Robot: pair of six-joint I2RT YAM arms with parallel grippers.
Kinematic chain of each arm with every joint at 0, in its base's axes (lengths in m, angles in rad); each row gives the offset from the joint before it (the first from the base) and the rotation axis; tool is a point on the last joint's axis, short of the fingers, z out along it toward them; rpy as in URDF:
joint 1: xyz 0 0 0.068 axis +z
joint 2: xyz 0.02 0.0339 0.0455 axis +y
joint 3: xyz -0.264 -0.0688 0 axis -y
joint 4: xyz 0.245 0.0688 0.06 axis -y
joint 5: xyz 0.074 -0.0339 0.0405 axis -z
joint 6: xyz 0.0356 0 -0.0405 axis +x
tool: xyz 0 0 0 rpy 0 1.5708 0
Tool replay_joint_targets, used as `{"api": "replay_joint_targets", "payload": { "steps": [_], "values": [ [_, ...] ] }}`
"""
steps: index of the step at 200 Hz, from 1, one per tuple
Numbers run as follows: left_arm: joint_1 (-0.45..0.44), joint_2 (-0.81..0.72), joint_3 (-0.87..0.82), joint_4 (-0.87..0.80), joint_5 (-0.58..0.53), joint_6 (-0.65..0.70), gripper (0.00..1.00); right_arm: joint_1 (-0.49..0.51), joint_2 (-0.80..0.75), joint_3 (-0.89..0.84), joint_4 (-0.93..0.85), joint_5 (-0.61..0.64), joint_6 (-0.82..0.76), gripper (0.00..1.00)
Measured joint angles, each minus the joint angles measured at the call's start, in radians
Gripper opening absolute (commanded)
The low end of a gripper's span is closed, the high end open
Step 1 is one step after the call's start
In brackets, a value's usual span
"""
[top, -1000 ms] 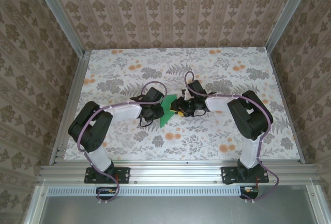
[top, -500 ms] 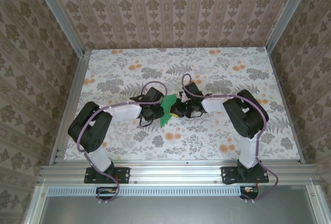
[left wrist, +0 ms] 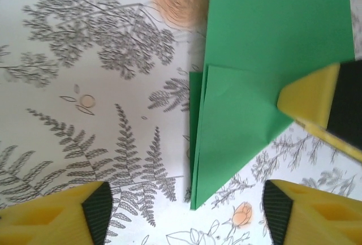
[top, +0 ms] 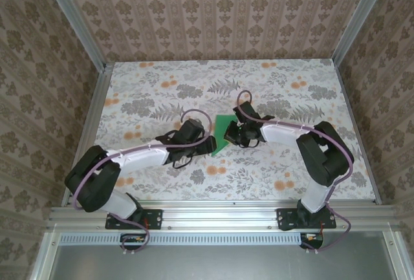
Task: Fold a paper plane with a square sheet of paper (pick it up from the middle)
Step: Fourth fold the wing at the center of the table.
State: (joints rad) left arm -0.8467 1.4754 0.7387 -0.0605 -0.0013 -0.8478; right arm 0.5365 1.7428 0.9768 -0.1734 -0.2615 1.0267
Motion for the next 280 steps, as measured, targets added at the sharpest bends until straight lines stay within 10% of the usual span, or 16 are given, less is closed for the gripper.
{"api": "replay_joint_targets", "payload": {
  "steps": [73, 131, 280],
  "values": [
    [-0.102, 0.035, -0.022, 0.195, -0.053, 0.245, 0.65, 0.001, -0.039, 0.016, -0.105, 0.047, 0.094, 0.0],
    [-0.167, 0.069, -0.052, 0.294, -0.161, 0.407, 0.75, 0.0, -0.039, 0.028, -0.116, 0.045, 0.129, 0.0],
    [-0.167, 0.186, -0.057, 0.434, -0.19, 0.47, 0.43, -0.011, -0.039, 0.031, -0.115, -0.012, 0.163, 0.0]
  ]
}}
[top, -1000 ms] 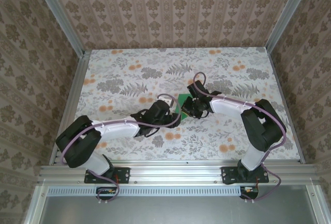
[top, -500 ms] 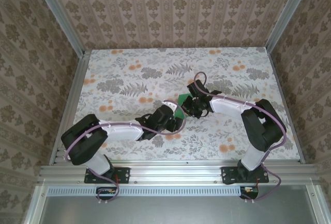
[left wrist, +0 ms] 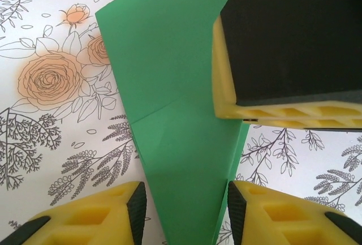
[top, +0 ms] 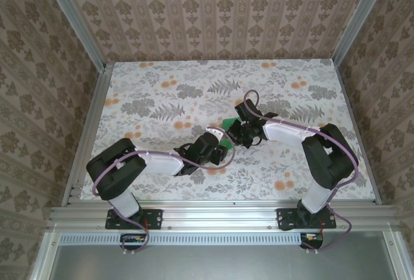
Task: Fold a paper plane with a square sheet of paper (pick it up from the middle)
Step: Fourth fold the wing at the center of the table.
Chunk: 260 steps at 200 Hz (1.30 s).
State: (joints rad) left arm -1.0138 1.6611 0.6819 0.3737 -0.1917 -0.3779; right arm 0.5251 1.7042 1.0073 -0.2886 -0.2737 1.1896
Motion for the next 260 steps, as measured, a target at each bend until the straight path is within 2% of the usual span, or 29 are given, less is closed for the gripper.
{"api": "replay_joint_targets", "payload": {
  "steps": [40, 80, 103, 122, 149, 177, 212, 260],
  "values": [
    [0.0, 0.024, -0.006, 0.048, 0.0, 0.009, 0.35, -0.01, 0.0, 0.0, 0.0, -0.004, 0.012, 0.02],
    [0.0, 0.037, -0.031, 0.085, 0.016, 0.039, 0.31, -0.012, 0.0, 0.0, 0.001, -0.018, 0.019, 0.04],
    [0.0, 0.043, -0.04, 0.103, 0.031, 0.058, 0.2, -0.015, 0.0, 0.0, 0.001, -0.024, 0.02, 0.09],
    [0.0, 0.043, -0.041, 0.11, 0.039, 0.073, 0.14, -0.019, 0.0, 0.0, 0.001, -0.026, 0.02, 0.19],
    [0.0, 0.043, -0.041, 0.113, 0.039, 0.084, 0.1, -0.034, 0.0, 0.0, 0.002, -0.042, 0.008, 0.44],
    [0.0, 0.043, -0.041, 0.113, 0.058, 0.083, 0.1, -0.078, 0.0, 0.0, 0.047, -0.093, -0.065, 0.55],
    [0.001, 0.043, -0.041, 0.112, 0.102, 0.054, 0.1, -0.14, -0.014, -0.018, 0.135, -0.178, -0.198, 0.56],
    [0.028, 0.043, -0.052, 0.113, 0.155, -0.027, 0.1, -0.222, -0.116, -0.154, 0.247, -0.259, -0.364, 0.54]
  ]
}}
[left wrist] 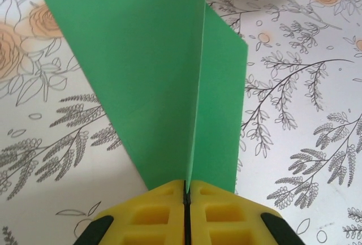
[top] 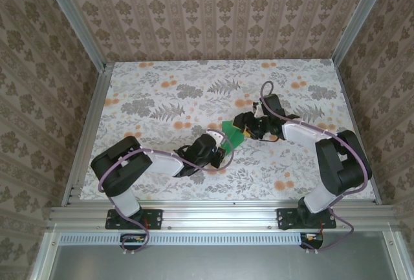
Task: Fold a paper plane with a square sheet of paper (pick it up from the middle)
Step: Fourth fold the wing at the center of the table.
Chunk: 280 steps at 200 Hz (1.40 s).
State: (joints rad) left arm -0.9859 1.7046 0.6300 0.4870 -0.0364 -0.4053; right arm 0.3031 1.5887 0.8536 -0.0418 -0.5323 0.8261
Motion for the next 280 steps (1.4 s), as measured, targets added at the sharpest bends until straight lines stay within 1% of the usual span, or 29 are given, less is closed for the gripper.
{"api": "replay_joint_targets", "payload": {
  "steps": [14, 25, 56, 72, 95, 114, 151, 180, 233, 259, 280],
  "values": [
    [0.006, 0.0, -0.006, 0.0, 0.008, -0.015, 0.1, -0.011, -0.008, -0.013, 0.006, -0.002, -0.039, 0.49],
    [0.007, 0.0, -0.008, 0.0, 0.014, -0.025, 0.1, -0.011, -0.007, -0.018, 0.009, -0.003, -0.068, 0.43],
    [0.009, 0.0, -0.009, 0.0, 0.015, -0.038, 0.1, -0.011, 0.01, -0.019, 0.01, -0.004, -0.099, 0.3],
    [0.013, 0.0, -0.01, 0.0, 0.016, -0.041, 0.1, -0.01, 0.036, -0.019, 0.01, -0.008, -0.113, 0.25],
    [0.013, 0.0, -0.014, 0.0, 0.016, -0.045, 0.11, -0.001, 0.081, -0.019, 0.01, -0.023, -0.117, 0.22],
    [0.014, 0.0, -0.014, 0.0, 0.019, -0.045, 0.12, 0.012, 0.117, -0.011, 0.01, -0.031, -0.117, 0.22],
    [0.018, 0.0, -0.014, 0.0, 0.026, -0.048, 0.14, 0.035, 0.163, 0.007, 0.018, -0.053, -0.116, 0.27],
    [0.024, 0.0, -0.014, 0.0, 0.038, -0.051, 0.19, 0.036, 0.191, 0.018, 0.031, -0.06, -0.114, 0.29],
    [0.052, -0.013, -0.001, -0.022, 0.077, -0.078, 0.33, 0.038, 0.22, 0.021, 0.031, -0.058, -0.113, 0.33],
    [0.064, -0.013, 0.024, -0.035, 0.094, -0.087, 0.35, 0.038, 0.22, 0.031, 0.013, -0.052, -0.116, 0.34],
    [0.077, -0.013, 0.044, -0.045, 0.105, -0.092, 0.35, 0.038, 0.225, 0.035, 0.007, -0.051, -0.117, 0.34]
  ]
}}
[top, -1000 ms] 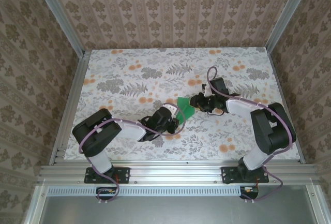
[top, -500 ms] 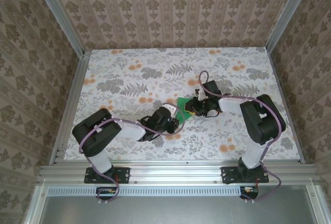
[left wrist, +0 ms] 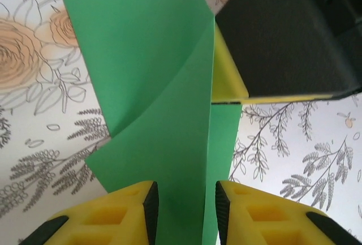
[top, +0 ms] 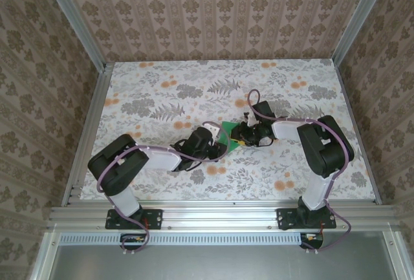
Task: Fold a paper plane with a square sheet of paper (pick it up from the middle)
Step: Fourth fold the wing at the center of the table.
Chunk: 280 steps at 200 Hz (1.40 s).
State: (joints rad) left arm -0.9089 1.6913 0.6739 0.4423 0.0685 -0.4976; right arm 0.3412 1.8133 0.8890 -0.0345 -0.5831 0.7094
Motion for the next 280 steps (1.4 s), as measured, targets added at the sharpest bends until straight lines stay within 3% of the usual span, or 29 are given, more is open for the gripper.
{"api": "replay_joint_targets", "payload": {
  "steps": [105, 230, 280],
  "values": [
    [0.019, 0.068, 0.062, -0.023, 0.055, -0.053, 0.36, 0.0, 0.008, 0.014, -0.018, 0.003, 0.001, 0.34],
    [0.061, 0.111, 0.057, 0.035, 0.138, -0.169, 0.15, 0.0, 0.008, 0.014, -0.009, -0.009, 0.0, 0.44],
    [0.085, 0.137, 0.039, 0.103, 0.183, -0.237, 0.13, 0.002, 0.007, 0.023, -0.011, -0.013, -0.008, 0.5]
  ]
}}
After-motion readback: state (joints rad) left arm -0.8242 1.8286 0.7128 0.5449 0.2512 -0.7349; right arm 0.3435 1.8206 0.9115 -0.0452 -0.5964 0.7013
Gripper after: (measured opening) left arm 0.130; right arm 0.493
